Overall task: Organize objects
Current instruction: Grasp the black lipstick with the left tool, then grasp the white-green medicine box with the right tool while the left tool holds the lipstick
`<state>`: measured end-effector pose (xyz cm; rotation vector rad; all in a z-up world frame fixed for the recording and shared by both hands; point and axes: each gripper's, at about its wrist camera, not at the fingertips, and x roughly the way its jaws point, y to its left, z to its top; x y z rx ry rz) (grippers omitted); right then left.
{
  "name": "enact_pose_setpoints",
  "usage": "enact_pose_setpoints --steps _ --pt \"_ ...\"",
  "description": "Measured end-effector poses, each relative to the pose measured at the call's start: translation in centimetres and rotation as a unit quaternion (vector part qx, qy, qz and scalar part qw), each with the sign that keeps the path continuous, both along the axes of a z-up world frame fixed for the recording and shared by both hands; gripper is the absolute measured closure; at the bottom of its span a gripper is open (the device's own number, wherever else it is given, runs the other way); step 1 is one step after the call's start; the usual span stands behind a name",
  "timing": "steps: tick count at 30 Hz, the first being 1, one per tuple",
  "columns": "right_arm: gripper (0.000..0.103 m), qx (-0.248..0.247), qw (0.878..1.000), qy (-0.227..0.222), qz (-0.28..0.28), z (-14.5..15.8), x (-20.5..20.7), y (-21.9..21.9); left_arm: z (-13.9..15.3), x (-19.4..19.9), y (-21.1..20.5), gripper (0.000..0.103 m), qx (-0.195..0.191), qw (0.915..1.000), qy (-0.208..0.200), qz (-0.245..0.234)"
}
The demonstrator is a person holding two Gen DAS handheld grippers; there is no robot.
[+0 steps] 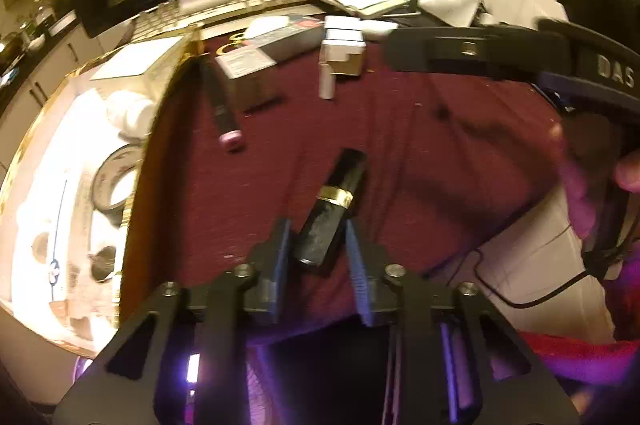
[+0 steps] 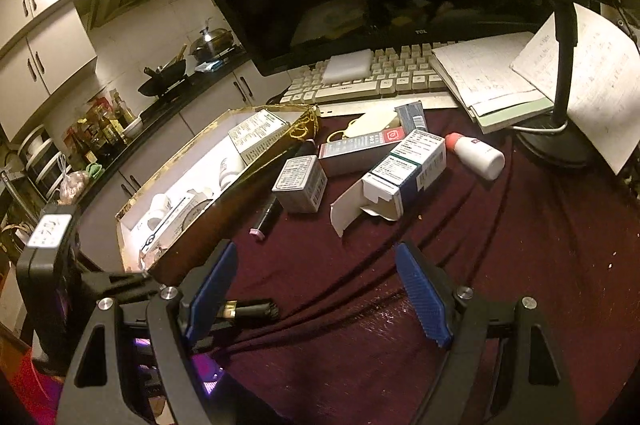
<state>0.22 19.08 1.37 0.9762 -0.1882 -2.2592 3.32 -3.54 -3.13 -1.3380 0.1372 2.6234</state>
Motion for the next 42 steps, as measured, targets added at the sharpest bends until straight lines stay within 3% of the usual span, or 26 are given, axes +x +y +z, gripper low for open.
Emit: enact_pose_setpoints --steps 7,14,20,30,32,37,39,41,42 --pt "0.021 -0.003 1.000 -0.007 -0.006 -0.5 -0.4 0.6 -0.1 -1.5 -0.1 0.082 0.057 0.9978 -0.011 0.031" --pt "0.021 0.001 1.000 -0.014 -0.016 -1.0 -1.0 1.4 -0.2 -1.8 1.2 0.086 0.047 0.9984 0.001 0.031" --pt "0.021 0.010 0.999 -0.020 -0.030 -1.2 -1.8 1.4 -0.5 -1.9 -1.1 0.086 0.048 0.9962 0.010 0.072" --pt "0.024 -0.031 0.989 -0.056 -0.134 -1.1 -7.2 0.3 -0.6 -2.0 -2.1 0.086 0.076 0.9937 0.017 0.081" --pt "0.025 -0.001 0.987 -0.056 -0.153 -1.4 -8.4 -1.2 -0.6 -2.1 -2.2 0.086 0.083 0.9933 0.016 0.079" --pt "0.037 0.040 0.984 -0.079 -0.153 -3.3 -10.1 -3.6 -0.6 -2.2 -2.4 0.086 0.098 0.9922 0.013 0.077" --pt "0.041 0.034 0.986 -0.075 -0.148 -3.3 -9.9 -3.2 -0.5 -2.2 -2.5 0.086 0.103 0.9915 0.012 0.078" --pt "0.057 0.044 0.986 -0.063 -0.148 -2.9 -9.5 -2.7 -0.5 -2.2 -2.6 0.086 0.109 0.9908 0.010 0.079" --pt "0.059 0.053 0.986 -0.055 -0.148 -2.7 -9.2 -2.4 -0.5 -2.3 -2.7 0.086 0.114 0.9903 0.008 0.079"
